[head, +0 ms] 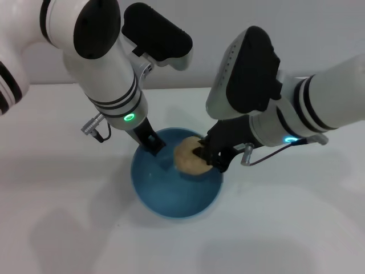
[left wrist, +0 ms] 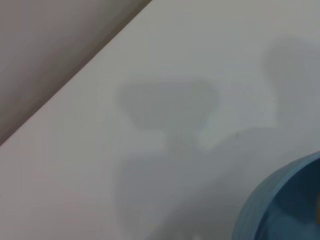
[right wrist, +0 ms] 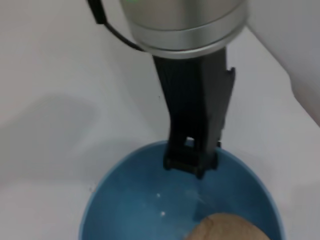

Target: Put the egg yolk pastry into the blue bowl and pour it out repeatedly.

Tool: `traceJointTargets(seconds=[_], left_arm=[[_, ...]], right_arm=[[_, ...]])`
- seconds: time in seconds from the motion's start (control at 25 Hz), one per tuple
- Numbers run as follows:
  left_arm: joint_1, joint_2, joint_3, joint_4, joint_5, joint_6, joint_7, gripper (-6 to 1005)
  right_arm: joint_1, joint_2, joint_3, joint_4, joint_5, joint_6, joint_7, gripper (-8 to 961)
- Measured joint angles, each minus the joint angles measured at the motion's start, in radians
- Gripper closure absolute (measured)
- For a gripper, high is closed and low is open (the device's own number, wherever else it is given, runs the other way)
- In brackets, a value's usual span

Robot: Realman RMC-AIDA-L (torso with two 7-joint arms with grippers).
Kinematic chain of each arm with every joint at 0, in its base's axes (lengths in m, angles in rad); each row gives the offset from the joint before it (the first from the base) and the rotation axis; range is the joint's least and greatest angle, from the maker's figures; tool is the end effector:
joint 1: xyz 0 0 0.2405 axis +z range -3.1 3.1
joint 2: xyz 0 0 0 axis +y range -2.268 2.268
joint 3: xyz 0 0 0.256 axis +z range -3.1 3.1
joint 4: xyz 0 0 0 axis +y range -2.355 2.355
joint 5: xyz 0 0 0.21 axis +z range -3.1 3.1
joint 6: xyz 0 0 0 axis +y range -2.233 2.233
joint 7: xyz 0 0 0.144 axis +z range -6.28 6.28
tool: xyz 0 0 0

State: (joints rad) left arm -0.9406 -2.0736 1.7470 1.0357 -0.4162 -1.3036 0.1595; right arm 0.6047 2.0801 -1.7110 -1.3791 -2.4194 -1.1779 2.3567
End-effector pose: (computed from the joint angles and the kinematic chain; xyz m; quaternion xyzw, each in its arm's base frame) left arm -0.1206 0.3969 -0.0677 -0.8861 -0.2850 0.2506 0.2661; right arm 0.1133 0.3537 -0.0622 -0.9774 0.0847 -0.0853 0.1738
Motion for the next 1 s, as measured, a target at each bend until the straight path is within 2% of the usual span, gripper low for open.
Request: traceJointTargets(seconds=[0.32,0.6,0.76,1.0], left_arm=[[-0.005,0.0,0.019,0.007,-0.019,0.003,0.0,995],[0.001,0.0,0.02,0.008,-0.02,0.001,0.0,995],[0.006,0.0,0.02,0.008,-0.02,0.008,0.0,995],[0.021,0.001,0.02,-0.003,-0.019,0.038,0.0,995]], right_arm=[[0.001,0.001,-0.035,0.001,0.001,0.031,0.0,925],[-0.011,0.0,-0.002,-0.033,-0.007,0.013,0.006,716],[-0.04,0.0,0.074,-0.072,-0.01,0.007,0.008,540],[-0.095,0.001,0.278,-0.105,-0.03,0.01,0.007,442]])
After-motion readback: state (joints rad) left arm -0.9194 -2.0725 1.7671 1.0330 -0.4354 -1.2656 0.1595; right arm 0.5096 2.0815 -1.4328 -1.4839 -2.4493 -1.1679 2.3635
